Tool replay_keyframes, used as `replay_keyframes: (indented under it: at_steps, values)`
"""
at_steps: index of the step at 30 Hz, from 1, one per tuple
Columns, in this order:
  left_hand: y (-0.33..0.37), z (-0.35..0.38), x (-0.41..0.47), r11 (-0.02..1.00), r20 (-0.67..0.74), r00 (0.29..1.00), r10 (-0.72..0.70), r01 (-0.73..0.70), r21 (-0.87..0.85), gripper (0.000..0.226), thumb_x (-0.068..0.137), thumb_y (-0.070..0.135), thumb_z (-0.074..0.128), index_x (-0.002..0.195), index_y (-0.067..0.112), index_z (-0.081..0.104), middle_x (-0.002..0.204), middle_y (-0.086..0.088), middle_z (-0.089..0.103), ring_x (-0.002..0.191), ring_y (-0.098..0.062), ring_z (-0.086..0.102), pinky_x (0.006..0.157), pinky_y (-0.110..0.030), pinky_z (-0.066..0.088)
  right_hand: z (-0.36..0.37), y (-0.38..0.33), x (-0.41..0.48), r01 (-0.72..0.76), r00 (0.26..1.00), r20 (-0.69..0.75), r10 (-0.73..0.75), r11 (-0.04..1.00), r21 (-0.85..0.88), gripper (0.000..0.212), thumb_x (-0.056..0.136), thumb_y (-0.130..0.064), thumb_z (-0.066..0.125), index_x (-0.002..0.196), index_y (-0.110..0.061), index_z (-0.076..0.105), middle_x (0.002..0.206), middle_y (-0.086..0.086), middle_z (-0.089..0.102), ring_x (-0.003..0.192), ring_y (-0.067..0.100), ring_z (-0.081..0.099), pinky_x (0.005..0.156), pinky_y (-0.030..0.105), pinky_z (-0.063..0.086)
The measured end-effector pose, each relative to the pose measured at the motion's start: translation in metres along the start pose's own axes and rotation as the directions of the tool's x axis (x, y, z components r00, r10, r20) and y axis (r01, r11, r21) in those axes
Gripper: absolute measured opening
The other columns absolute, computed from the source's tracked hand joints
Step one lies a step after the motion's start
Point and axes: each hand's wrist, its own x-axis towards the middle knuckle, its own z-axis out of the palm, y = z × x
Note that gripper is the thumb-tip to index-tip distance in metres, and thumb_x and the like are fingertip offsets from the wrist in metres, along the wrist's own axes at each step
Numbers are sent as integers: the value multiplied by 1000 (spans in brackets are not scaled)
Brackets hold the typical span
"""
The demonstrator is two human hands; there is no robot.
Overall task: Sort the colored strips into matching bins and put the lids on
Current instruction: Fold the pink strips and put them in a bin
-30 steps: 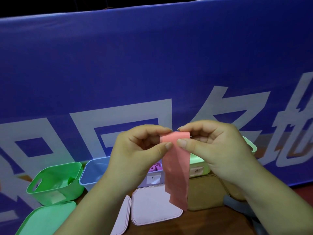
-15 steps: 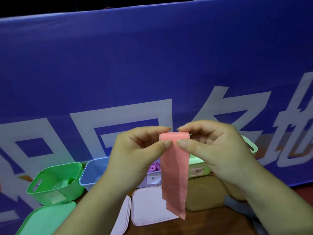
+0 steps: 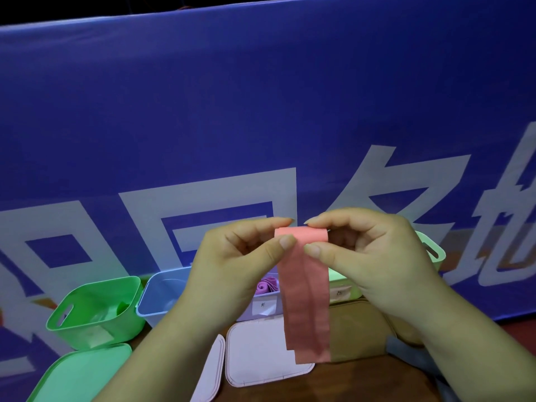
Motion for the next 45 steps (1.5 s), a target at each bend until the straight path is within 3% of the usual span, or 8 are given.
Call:
replay_keyframes:
  at_steps: [5,9,18,25,29,35,41,45]
  values:
    - [0,3,0,999,5,999,51,-51,3,36,75,9,74,111,14,72,93,7,78,87,-7,74,72,-13,56,-2,3,3,-33,999,2,33,999,-2,27,67,-32,80,94,-26,77,87,-1,77,83,19,74,80,41,61]
    - [-3,5,0,995,-11,995,96,-95,20,34,72,9,75,105,14,74,92,6,78,86,-10,74,71,-15,56,-5,5,5,-62,998,27,60,997,43,29,65,-29,77,93,-21,76,87,-4,77,84,13,74,75,25,59]
    - [-2,4,1,995,-25,996,87,-86,43,29,71,13,75,99,19,76,87,9,78,84,-8,74,70,-14,56,-6,6,8,-119,992,50,115,989,84,32,66,-27,76,95,-14,75,88,2,77,83,16,74,70,22,57]
    - [-3,5,3,1000,-53,999,-10,10,-4,31,73,18,74,104,15,77,87,7,78,83,-8,74,68,-14,55,-2,7,4,-55,998,7,55,998,4,28,69,-28,78,97,-23,75,89,-2,76,82,17,74,76,34,61]
    - [-4,6,1,999,-68,997,-46,46,3,33,73,27,72,104,18,77,90,8,78,85,-8,74,72,-19,58,-2,5,1,-14,1000,-8,14,999,-35,28,68,-34,77,95,-26,76,84,4,75,80,26,71,72,47,61]
    - [-5,6,1,998,-66,996,-53,54,23,32,75,31,71,105,21,77,92,9,78,89,-9,74,77,-22,59,-3,6,1,-24,1000,-6,24,1000,-20,24,67,-32,78,91,-26,77,84,4,75,80,26,71,72,46,61]
    - [-6,7,-1,1000,-31,999,10,-10,-3,33,69,19,75,102,16,75,91,4,78,86,-12,74,71,-18,57,-2,7,4,-70,998,-8,70,996,56,25,63,-31,77,87,-22,77,85,0,76,79,15,73,73,27,60]
    - [-6,8,-2,998,-33,997,65,-65,-4,27,68,12,76,94,16,75,89,4,78,84,-11,74,70,-17,56,-2,6,4,-119,993,6,119,990,76,31,63,-31,75,90,-16,77,85,1,76,81,17,74,71,24,58]
